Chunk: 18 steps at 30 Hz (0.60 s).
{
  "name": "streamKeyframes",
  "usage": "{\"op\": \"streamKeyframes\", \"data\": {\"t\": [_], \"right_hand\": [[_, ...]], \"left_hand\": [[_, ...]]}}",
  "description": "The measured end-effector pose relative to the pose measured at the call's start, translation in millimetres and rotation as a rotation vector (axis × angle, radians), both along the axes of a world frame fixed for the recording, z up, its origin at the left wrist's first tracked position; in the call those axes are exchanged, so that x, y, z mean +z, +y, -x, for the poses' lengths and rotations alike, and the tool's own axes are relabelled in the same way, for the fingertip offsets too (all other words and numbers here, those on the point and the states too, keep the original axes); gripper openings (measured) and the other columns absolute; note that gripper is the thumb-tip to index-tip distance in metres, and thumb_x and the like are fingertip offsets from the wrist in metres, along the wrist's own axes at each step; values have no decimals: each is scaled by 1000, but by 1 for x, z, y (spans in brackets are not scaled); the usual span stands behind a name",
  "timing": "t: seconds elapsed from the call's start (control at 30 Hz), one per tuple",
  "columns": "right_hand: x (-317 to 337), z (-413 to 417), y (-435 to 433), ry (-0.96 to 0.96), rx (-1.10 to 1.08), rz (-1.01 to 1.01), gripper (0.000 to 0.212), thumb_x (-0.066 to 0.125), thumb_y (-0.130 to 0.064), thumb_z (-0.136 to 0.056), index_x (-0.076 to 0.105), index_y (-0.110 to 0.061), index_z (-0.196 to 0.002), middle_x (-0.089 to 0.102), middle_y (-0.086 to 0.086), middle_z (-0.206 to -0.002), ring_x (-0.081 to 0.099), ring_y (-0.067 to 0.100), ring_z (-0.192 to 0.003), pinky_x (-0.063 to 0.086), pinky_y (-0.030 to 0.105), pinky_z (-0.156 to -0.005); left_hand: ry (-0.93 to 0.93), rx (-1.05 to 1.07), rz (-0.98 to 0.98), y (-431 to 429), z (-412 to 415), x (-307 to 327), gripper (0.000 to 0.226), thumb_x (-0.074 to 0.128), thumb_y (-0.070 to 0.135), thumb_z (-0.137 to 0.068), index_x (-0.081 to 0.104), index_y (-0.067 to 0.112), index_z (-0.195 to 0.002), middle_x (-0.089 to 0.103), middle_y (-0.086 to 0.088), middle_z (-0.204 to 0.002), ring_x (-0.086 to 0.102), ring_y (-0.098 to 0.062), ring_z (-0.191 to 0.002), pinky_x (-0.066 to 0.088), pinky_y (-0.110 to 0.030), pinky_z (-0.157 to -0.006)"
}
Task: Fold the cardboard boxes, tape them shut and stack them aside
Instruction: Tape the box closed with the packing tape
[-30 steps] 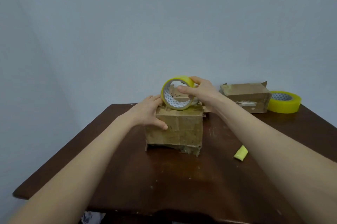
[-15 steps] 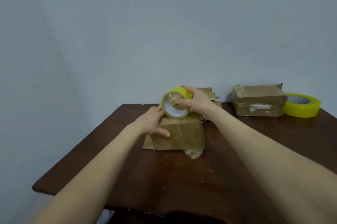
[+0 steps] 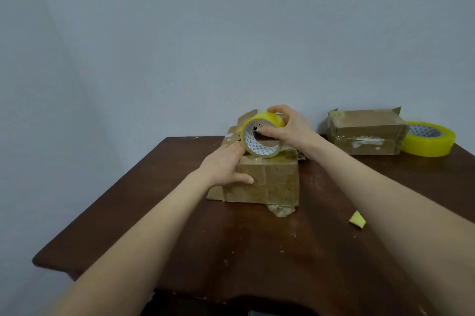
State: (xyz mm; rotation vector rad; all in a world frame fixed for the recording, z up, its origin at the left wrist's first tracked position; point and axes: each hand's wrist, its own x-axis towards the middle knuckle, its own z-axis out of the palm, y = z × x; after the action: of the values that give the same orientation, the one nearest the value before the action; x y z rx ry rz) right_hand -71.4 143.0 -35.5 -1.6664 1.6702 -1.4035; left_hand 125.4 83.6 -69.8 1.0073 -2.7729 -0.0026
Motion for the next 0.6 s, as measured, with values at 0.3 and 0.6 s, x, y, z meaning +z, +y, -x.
{"op": "streamKeyframes", "data": {"t": [0.3, 0.6], "right_hand": [[36, 30, 23, 166, 24, -51, 48, 81, -39, -71, 68, -26, -116, 61, -9, -113, 52, 8, -109, 39, 23, -92], [50, 45, 36, 260, 54, -165, 51, 74, -41, -79, 62, -21, -124, 58, -5, -126, 51, 12, -118, 38, 26, -94]], "left_hand": [[-100, 3, 4, 2, 2, 2, 99, 64, 53, -81, 9, 13, -152, 7, -6, -160, 7, -14, -147, 5, -28, -117], [-111, 6, 3, 9, 3, 5, 100, 65, 54, -81, 5, 18, -153, 6, -4, -160, 5, -13, -147, 5, -30, -119]]}}
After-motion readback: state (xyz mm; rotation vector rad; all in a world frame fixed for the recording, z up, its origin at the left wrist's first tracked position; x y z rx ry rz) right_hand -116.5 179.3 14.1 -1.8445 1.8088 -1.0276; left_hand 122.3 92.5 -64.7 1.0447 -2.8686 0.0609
